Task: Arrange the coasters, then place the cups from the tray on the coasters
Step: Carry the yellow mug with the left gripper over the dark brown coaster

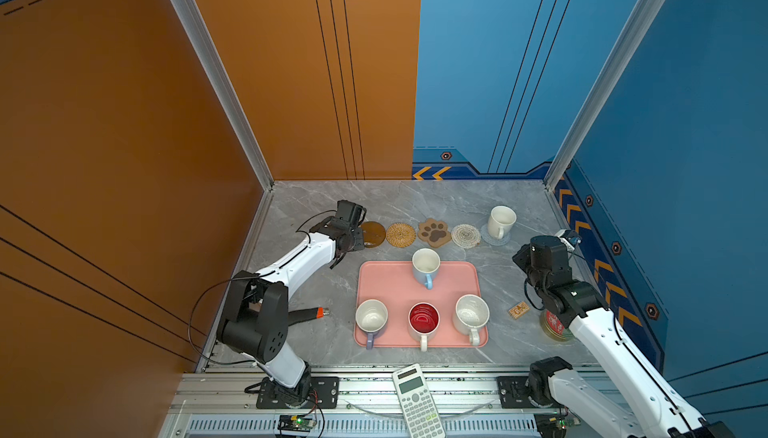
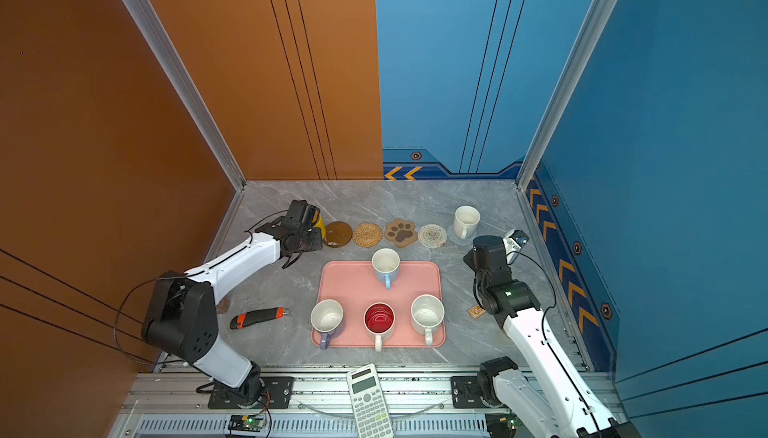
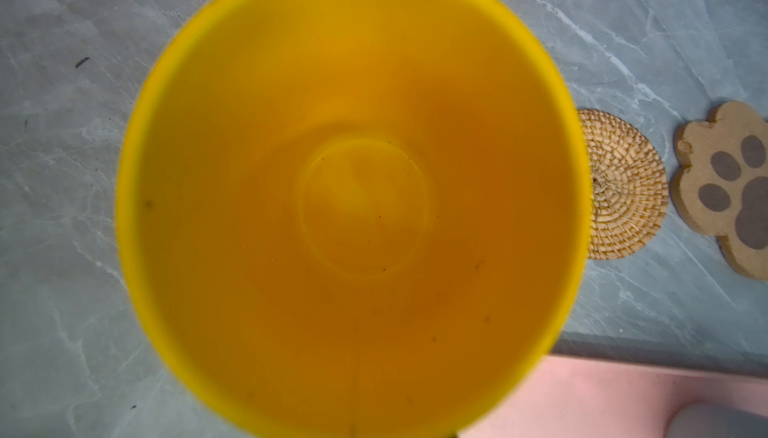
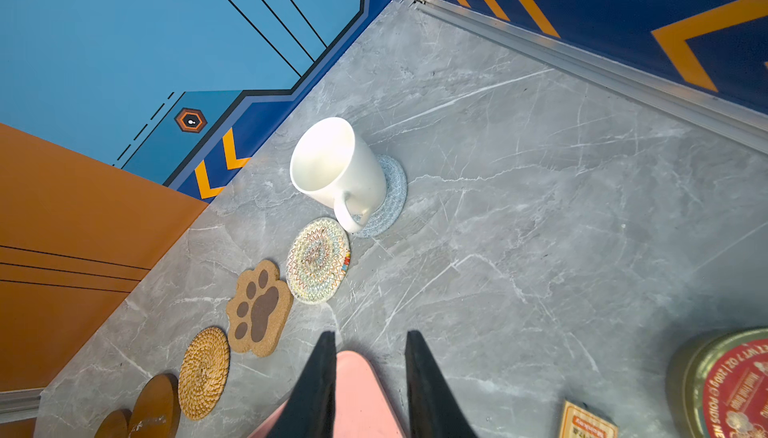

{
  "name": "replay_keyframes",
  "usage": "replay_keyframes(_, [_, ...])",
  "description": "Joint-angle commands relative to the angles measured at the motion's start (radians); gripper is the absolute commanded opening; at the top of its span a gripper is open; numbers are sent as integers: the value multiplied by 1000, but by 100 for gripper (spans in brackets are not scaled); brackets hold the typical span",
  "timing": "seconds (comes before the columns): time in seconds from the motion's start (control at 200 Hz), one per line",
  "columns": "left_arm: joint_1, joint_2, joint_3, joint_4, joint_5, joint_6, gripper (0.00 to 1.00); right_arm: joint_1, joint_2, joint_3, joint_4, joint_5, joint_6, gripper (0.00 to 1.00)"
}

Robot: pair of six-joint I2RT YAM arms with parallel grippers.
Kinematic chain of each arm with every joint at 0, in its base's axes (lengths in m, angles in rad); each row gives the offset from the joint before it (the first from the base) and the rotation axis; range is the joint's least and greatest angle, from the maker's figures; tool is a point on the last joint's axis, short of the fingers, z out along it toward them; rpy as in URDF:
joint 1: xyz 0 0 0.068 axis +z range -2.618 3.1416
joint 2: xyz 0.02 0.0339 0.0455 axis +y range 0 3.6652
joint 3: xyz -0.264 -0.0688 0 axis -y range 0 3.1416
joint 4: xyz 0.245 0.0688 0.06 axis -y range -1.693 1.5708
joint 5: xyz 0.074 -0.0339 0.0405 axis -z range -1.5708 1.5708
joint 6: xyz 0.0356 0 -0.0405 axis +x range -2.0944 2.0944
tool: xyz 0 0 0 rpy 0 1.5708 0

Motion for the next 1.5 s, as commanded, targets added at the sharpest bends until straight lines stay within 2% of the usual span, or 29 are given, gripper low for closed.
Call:
replay_keyframes(0.0, [19,22,68,67,6,32,0,-5,8,13,-5,-10,-2,27])
replay_keyframes(0.731, [103,190,193,63,37,54,0,-5,55,34,-4,-14,-8,27])
replay_keyframes(1.497, [127,224,190,57,42,54,0,-4,103,44,12,-39,-10,27])
